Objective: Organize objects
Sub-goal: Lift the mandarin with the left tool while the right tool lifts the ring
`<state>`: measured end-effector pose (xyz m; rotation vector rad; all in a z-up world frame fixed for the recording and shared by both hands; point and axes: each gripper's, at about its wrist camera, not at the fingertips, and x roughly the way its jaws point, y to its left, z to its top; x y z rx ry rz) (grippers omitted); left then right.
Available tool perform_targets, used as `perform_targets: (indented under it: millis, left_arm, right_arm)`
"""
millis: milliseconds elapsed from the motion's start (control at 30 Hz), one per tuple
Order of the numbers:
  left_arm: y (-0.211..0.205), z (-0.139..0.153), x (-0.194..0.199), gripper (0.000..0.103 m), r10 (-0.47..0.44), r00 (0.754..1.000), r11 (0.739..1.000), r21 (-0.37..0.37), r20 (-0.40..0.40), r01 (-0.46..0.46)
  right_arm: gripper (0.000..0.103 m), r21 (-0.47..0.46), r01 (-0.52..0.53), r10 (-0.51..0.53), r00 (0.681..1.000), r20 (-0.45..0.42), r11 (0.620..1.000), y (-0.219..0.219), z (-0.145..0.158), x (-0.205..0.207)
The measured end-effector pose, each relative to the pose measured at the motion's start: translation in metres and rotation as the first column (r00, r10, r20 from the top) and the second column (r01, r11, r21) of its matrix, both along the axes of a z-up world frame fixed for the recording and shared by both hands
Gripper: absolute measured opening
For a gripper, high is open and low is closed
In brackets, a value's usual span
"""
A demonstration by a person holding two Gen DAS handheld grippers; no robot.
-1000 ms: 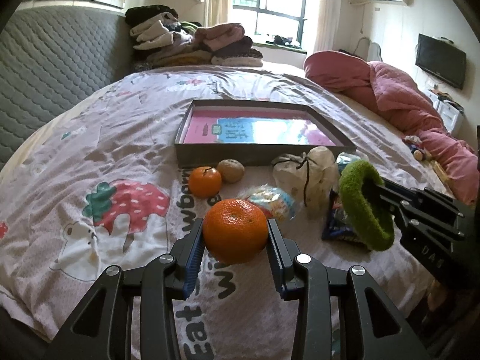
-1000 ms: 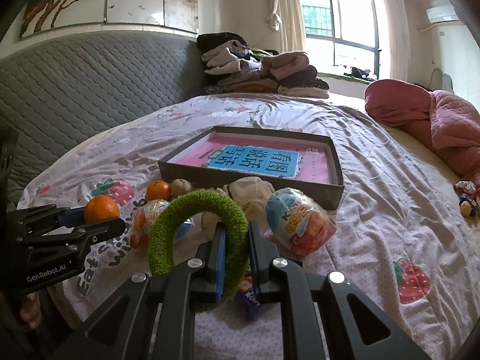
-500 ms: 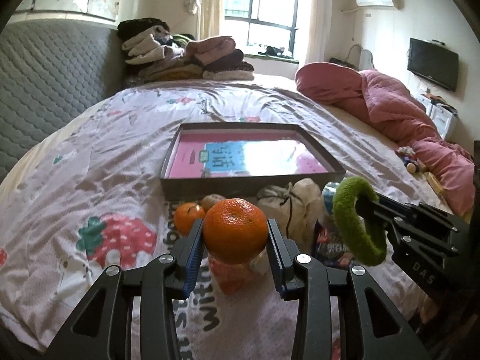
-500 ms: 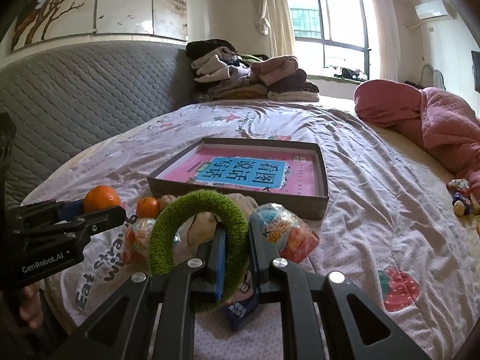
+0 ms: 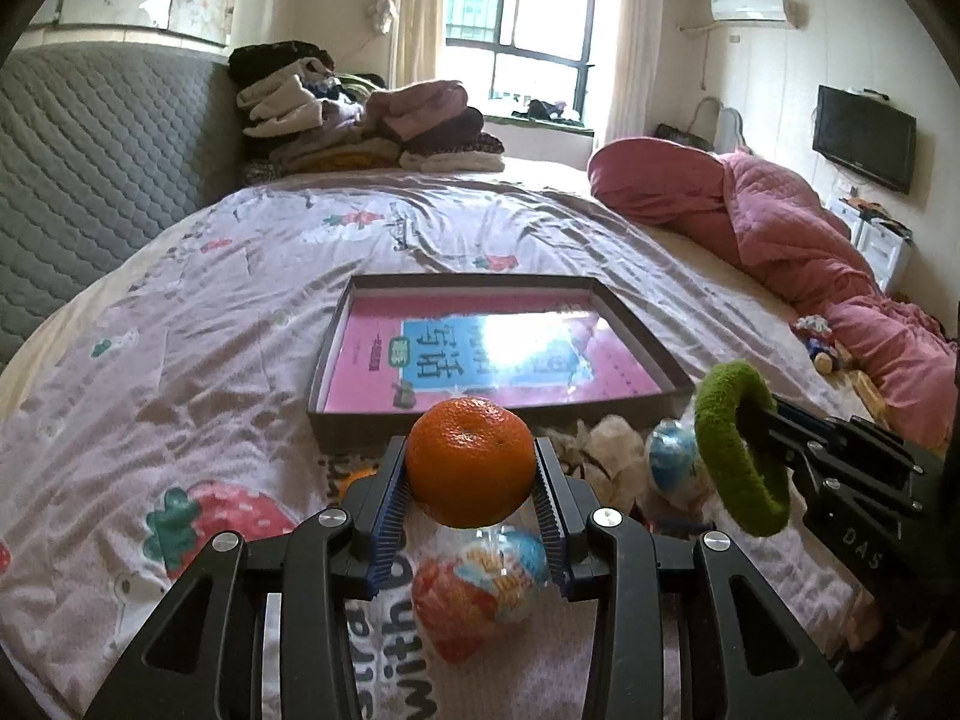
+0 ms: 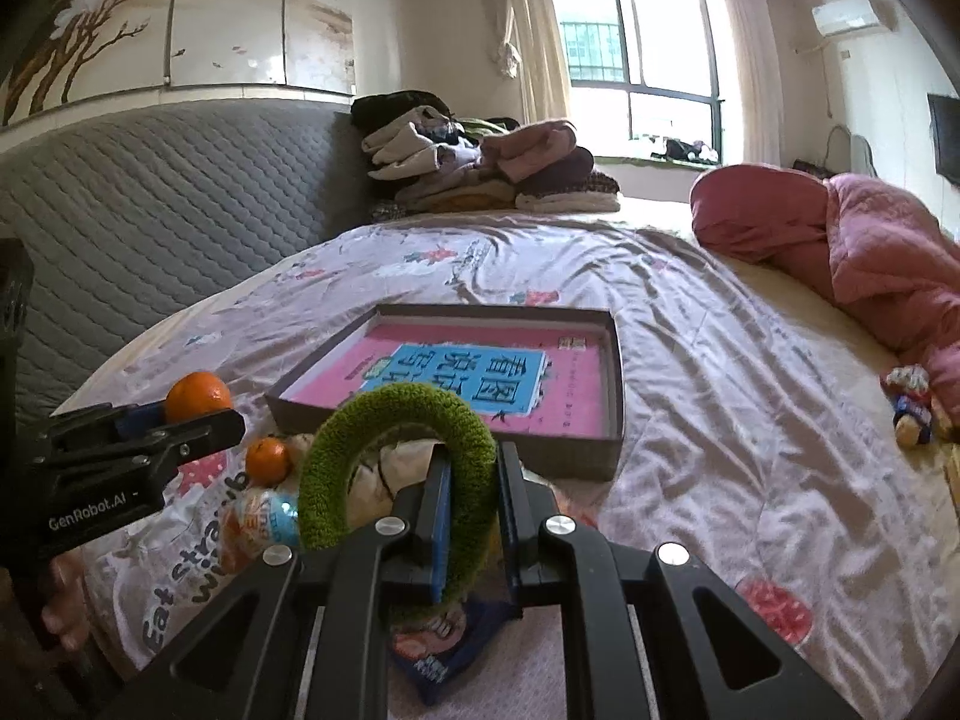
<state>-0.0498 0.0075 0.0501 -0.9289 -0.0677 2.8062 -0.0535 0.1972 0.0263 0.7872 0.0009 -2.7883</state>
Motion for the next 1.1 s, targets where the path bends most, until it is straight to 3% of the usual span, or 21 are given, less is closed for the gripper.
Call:
perform_targets:
  millis: [567,1100]
  left_arm:
    - [-0.005,0.005,-0.044,0.04,0.01,1.0,1.0,-0.016,-0.006,-0.01]
    - [-0.022,0.035,-0.077,0.04,0.026,0.998,0.999,-0.025,-0.054,-0.028]
  right_arm:
    - [0.014,-0.011,-0.01,0.01,1.0,-0.022,1.0,0.001,0.01,-0.035]
    - [0.014,-0.01,-0.019,0.018,0.997,-0.076,1.0,0.003,0.034,-0.06]
